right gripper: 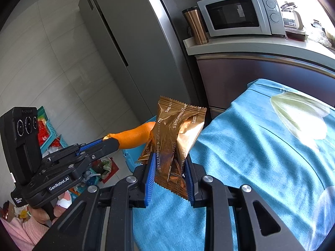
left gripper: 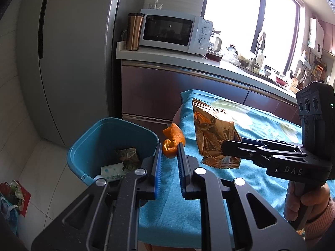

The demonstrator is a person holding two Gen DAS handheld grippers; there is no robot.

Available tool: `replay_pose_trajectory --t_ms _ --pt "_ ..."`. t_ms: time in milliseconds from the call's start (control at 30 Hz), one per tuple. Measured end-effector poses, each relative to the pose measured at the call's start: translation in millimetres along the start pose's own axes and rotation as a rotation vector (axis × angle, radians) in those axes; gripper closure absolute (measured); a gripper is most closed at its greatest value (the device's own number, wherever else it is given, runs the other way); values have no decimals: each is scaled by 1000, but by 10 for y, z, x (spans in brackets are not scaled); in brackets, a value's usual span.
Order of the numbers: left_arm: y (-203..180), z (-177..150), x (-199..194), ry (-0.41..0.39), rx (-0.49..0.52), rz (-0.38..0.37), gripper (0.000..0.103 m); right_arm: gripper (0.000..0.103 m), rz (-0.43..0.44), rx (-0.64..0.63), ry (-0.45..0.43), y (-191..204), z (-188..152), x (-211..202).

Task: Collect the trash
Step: 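Carry the orange peel and gold wrapper over to the teal bin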

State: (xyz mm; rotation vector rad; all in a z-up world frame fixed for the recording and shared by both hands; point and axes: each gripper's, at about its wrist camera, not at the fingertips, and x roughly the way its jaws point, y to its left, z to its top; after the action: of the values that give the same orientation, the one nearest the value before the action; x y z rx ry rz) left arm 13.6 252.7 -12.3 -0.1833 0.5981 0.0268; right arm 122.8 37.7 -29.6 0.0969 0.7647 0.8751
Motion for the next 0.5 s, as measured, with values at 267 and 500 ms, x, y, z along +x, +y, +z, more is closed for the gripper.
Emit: replay_pose_trajectory --t_ms 267,500 --pt "47 -1 -8 0 -7 11 89 79 6 4 8 10 28 72" --pt "100 4 19 5 -16 24 89 79 12 4 16 7 33 122"
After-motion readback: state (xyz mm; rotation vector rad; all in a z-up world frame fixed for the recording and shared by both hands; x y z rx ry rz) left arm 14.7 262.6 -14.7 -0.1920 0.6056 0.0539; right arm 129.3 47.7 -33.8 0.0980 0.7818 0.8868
